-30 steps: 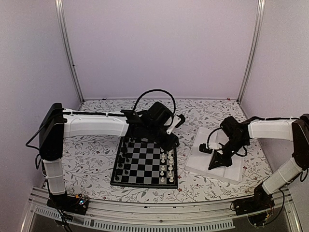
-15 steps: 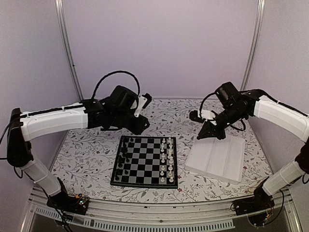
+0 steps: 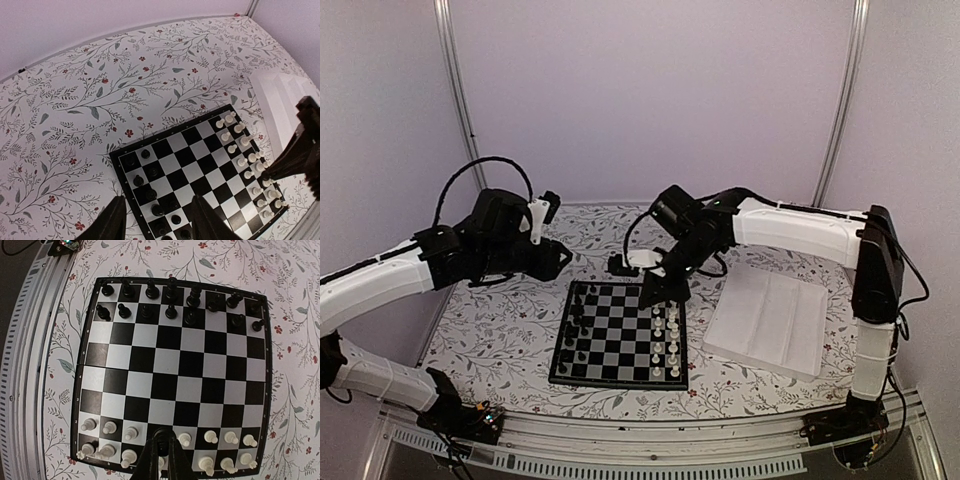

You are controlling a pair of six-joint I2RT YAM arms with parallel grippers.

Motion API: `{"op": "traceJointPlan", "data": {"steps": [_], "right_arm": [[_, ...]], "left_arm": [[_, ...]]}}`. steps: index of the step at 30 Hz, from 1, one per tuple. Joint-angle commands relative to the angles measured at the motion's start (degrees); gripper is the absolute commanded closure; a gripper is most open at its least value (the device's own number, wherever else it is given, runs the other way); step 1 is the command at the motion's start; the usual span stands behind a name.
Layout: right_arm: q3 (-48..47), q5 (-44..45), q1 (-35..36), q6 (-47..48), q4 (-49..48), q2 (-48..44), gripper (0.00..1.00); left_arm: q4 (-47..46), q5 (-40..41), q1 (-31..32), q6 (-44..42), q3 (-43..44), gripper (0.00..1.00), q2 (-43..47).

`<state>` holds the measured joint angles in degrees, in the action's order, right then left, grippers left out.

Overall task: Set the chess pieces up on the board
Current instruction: Place the chess piece on the chessboard, then pick up the chess piece from the chessboard.

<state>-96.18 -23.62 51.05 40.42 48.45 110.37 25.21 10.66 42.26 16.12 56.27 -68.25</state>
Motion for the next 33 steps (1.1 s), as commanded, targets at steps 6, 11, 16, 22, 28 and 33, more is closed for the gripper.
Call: {"op": "traceJointPlan", "data": {"steps": [6, 11, 16, 22, 28, 33], "right_arm": [[-10.58, 2.85, 5.88, -2.34, 0.71, 14.93, 0.96], [-12.28, 4.75, 6.26, -2.06, 0.60, 18.86, 0.93], [-13.92, 4.15, 6.26, -2.25, 1.80, 19.68, 0.75], [-13.62, -1.47, 2.80, -1.59, 5.83, 11.78, 0.62], [5.87, -6.45, -10.06, -1.62, -0.96, -7.16, 0.60], [27.02, -7.84, -21.11, -2.96, -12.98, -24.24, 0.59]], "left_arm": [[0.16, -1.95, -2.15, 0.46, -3.90, 0.52, 4.74], [-0.45, -4.76, -2.36, 1.13, -5.86, 0.52, 4.88], [-1.44, -8.45, -2.36, 1.70, -7.28, 0.52, 4.61], [-1.60, -14.15, -2.06, 1.51, -6.88, 0.54, 2.68], [-3.33, -16.55, 3.12, -3.13, -6.28, 0.56, 0.54], [-1.68, -17.03, 4.80, -1.70, -3.89, 0.58, -5.84]]}}
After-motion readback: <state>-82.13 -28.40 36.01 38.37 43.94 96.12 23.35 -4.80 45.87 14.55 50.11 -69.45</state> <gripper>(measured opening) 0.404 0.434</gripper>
